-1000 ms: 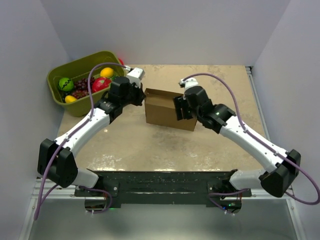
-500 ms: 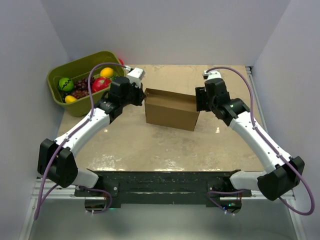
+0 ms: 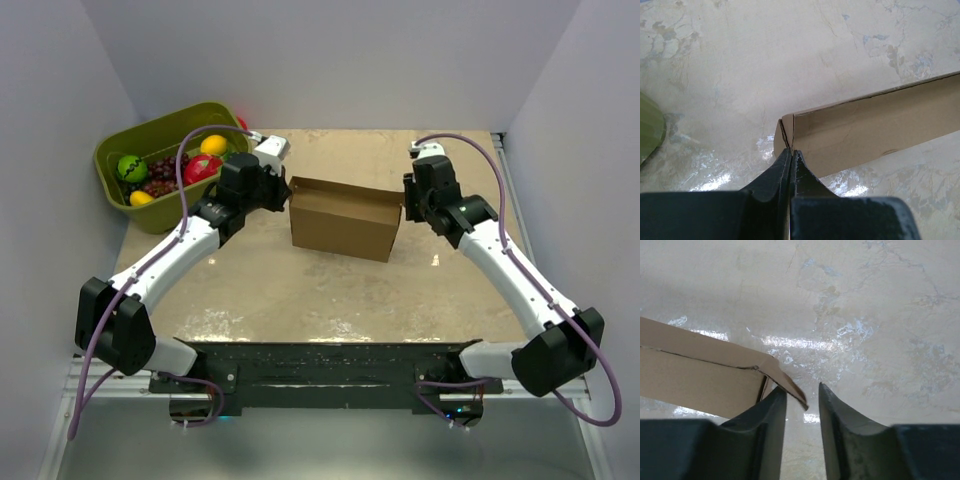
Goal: Fold the paper box
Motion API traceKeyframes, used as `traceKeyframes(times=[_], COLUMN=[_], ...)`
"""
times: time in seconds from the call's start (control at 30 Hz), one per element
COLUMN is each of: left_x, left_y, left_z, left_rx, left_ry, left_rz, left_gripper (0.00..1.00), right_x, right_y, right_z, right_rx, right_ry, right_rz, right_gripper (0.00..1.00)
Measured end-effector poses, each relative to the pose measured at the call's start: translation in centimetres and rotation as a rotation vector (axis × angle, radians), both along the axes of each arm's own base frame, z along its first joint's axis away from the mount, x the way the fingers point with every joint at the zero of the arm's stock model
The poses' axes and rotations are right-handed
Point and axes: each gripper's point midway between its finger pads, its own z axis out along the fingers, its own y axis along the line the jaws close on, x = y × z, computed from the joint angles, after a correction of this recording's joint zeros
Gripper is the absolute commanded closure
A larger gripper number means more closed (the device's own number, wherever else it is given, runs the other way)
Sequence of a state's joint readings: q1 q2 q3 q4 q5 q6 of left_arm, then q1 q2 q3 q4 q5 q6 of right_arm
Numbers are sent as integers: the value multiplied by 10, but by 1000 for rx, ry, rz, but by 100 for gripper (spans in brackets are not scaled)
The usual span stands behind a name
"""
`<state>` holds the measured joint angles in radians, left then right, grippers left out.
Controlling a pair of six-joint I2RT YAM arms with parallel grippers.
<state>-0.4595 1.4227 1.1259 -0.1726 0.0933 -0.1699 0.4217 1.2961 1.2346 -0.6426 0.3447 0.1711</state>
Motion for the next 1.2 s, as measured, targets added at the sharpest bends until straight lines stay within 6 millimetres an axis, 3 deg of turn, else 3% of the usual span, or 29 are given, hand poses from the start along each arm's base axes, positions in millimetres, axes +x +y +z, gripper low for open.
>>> traceKeyframes(times=[0.13, 0.43, 1.2], left_x=[0, 0, 0], left_y=[0, -3, -5], left_z=[0, 0, 0], left_rx=[4, 0, 18], left_ry=[-4, -7, -17], left_rz=[-4, -13, -11], left_gripper=[100, 100, 100], right_x=[2, 0, 8], right_y=[4, 24, 32], right_z=[-1, -2, -10], right_rx=[19, 123, 234], right_ry=[2, 20, 3], right_rz=[16, 60, 2], right_gripper=[91, 100, 100])
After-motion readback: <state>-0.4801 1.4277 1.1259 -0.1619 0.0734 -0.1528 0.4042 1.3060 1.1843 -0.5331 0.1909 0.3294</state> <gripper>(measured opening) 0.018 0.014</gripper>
